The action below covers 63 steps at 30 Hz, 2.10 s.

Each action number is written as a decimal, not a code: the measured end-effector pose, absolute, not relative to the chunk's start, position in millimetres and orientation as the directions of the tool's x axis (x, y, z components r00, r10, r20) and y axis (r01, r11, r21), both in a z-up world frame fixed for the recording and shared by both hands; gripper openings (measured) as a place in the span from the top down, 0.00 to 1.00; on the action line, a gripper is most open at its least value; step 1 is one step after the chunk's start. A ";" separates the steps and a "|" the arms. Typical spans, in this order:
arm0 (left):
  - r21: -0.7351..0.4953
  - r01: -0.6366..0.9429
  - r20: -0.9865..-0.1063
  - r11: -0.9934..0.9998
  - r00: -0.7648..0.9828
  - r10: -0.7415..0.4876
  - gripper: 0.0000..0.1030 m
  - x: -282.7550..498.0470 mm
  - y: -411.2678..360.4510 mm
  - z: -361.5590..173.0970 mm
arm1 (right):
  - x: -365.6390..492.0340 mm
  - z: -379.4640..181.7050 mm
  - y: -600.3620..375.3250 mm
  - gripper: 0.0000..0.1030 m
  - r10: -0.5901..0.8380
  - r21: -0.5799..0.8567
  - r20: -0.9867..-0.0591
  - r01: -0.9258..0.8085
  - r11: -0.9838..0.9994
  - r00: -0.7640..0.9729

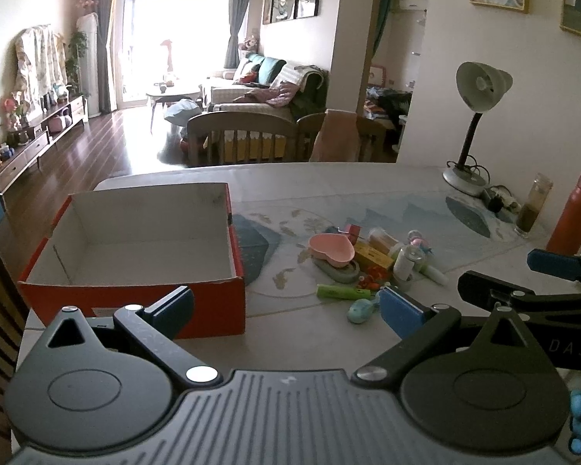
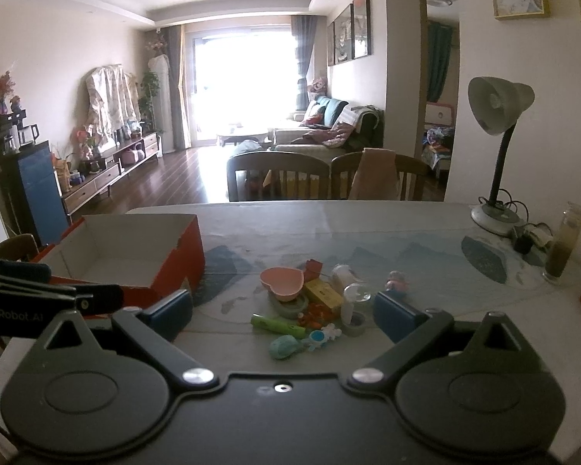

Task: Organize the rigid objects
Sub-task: 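Move both tools toward the cluster of toys on the table, then grasp the teal egg toy with the left tool while the right tool grasps the white-green marker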

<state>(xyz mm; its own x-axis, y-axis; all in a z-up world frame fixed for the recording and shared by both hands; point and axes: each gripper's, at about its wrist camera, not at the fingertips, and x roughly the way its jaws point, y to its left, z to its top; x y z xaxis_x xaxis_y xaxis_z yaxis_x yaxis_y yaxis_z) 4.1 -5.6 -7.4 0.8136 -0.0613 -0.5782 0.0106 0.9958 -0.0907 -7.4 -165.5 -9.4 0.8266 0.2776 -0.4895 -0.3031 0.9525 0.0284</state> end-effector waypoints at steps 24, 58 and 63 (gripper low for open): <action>-0.042 -0.011 -0.650 0.999 0.760 -0.019 0.00 82.0 -60.4 -27.3 | 85.5 -38.8 -224.2 0.07 0.322 0.088 -0.577 -0.335 0.938 0.750; -0.057 0.094 -0.824 0.994 0.557 -0.100 0.15 176.4 -122.6 -146.5 | 234.0 -154.7 -271.4 0.49 0.292 -0.005 -0.778 -0.470 0.882 0.557; -0.058 0.101 -0.835 0.993 0.540 -0.104 0.28 182.0 -123.8 -152.8 | 239.5 -160.2 -270.1 0.51 0.305 0.000 -0.785 -0.493 0.870 0.538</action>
